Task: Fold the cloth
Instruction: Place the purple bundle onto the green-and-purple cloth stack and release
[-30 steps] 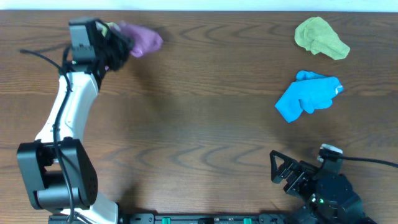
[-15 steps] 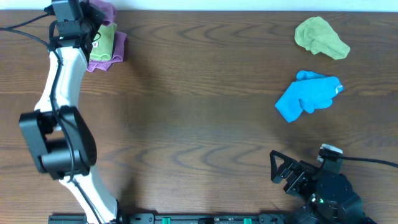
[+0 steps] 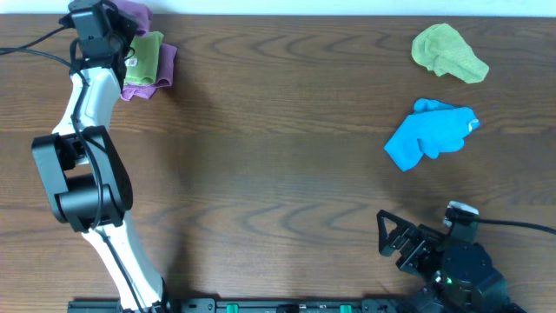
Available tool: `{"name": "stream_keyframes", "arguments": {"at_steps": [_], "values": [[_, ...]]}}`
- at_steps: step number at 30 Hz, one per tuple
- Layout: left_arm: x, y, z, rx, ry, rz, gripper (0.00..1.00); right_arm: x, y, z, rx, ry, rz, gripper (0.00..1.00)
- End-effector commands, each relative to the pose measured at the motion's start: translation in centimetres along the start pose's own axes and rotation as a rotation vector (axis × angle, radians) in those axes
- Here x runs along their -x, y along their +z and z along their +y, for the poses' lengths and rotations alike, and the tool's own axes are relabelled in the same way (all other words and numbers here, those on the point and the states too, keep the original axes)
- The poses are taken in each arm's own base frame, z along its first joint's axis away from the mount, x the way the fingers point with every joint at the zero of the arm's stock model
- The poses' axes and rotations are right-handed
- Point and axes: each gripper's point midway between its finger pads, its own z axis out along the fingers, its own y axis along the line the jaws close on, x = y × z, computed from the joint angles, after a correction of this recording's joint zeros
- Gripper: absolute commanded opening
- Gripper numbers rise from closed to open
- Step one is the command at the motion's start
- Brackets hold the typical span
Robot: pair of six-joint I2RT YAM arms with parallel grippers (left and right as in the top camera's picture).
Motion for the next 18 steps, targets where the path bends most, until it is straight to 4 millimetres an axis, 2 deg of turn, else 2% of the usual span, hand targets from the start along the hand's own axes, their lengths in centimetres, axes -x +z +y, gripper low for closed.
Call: {"name": "stream_keyframes", "arguments": {"at_steps": [1, 9, 13, 18], "values": [[0.0, 0.7, -0.2, -0.016, -0.005, 0.014, 0.06, 0.1, 0.1, -0.3, -0.014, 0.009, -0.011, 0.99], [-2.0, 1.5, 1.0, -0.005, -0.009, 0.087, 0.06, 0.1, 0.1, -0.3, -0.014, 0.009, -0.011, 0.99], [-4.2, 2.4, 2.7, 0.016, -0.021, 0.167, 0.06, 0.1, 0.1, -0.3, -0.014, 0.009, -0.011, 0.99], [-5.1, 2.3, 3.8, 0.060, 0.004, 0.203, 0.06, 0.1, 0.1, -0.3, -0.014, 0.009, -0.011, 0.99]]}}
